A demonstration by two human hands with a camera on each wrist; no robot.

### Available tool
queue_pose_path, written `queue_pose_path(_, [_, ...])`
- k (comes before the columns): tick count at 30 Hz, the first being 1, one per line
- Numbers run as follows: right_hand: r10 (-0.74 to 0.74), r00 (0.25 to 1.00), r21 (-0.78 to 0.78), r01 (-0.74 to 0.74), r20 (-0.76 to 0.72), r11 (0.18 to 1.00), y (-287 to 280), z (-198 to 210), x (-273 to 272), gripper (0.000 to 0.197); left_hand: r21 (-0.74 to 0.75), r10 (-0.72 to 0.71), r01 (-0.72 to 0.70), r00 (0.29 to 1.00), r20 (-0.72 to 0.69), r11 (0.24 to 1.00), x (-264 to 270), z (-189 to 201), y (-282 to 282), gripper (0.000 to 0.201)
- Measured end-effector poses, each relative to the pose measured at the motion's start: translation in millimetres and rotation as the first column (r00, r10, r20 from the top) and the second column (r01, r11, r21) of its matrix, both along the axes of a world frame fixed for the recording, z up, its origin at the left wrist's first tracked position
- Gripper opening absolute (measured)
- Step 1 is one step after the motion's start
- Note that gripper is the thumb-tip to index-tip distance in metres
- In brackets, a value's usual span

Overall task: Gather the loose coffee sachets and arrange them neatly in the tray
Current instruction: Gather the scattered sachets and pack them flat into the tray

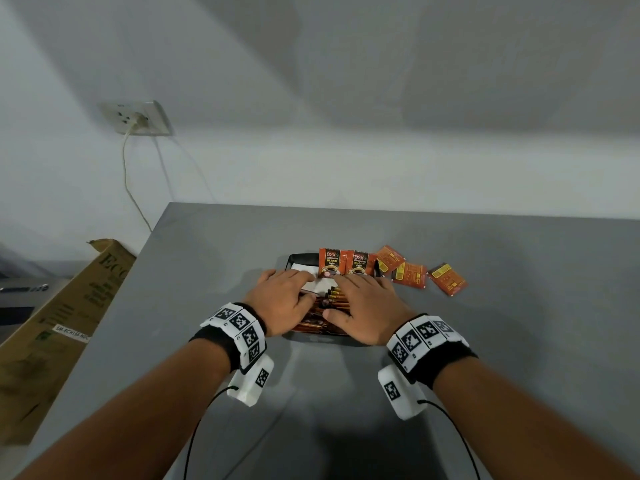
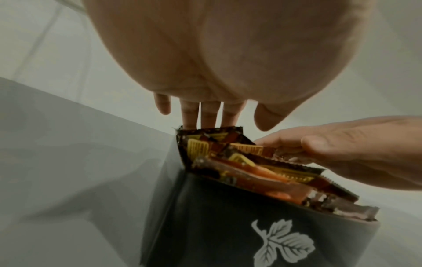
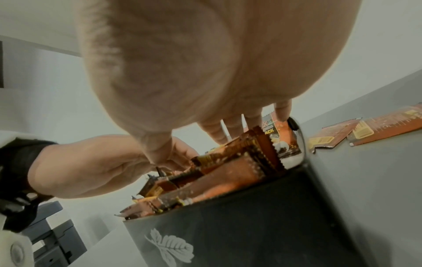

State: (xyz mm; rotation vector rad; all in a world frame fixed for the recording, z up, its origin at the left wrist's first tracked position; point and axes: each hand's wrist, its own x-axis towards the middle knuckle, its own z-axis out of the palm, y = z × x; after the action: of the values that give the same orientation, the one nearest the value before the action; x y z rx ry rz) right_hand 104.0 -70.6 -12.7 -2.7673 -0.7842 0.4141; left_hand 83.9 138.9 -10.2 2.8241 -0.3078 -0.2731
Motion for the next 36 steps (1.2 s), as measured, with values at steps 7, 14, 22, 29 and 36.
queue_pose_path(7, [-0.361, 0.932, 0.287, 0.339, 0.028, 0.896, -60, 13, 29, 0.03, -0.205, 0.076, -0.038, 0.981, 0.179, 0.978, -6, 22, -33, 0.026])
queue_pose_path(14, [-0.598, 0.799, -0.11, 0.591, -0.055, 0.799, -167, -62, 67, 0.052, -0.255, -0.033, 0.078, 0.984, 0.176, 0.964, 5, 45, -135, 0.037])
queue_pose_path(22, [-0.669, 0.734, -0.001, 0.674, -0.117, 0.739, -199, -68, 49, 0.032, 0.143, -0.095, 0.11, 0.99, -0.108, 0.984, 51, 3, -259, 0.054])
queue_pose_path(29, [-0.554, 0.791, 0.037, 0.581, -0.26, 0.813, -229, -53, 31, 0.039, 0.273, 0.128, -0.083, 0.98, -0.153, 0.958, 67, -43, -274, 0.065])
queue_pose_path(36, [-0.382, 0.881, 0.18, 0.439, -0.28, 0.88, -214, -30, 89, 0.032, 0.328, 0.02, 0.07, 0.965, -0.262, 0.942, 40, -44, -271, 0.066])
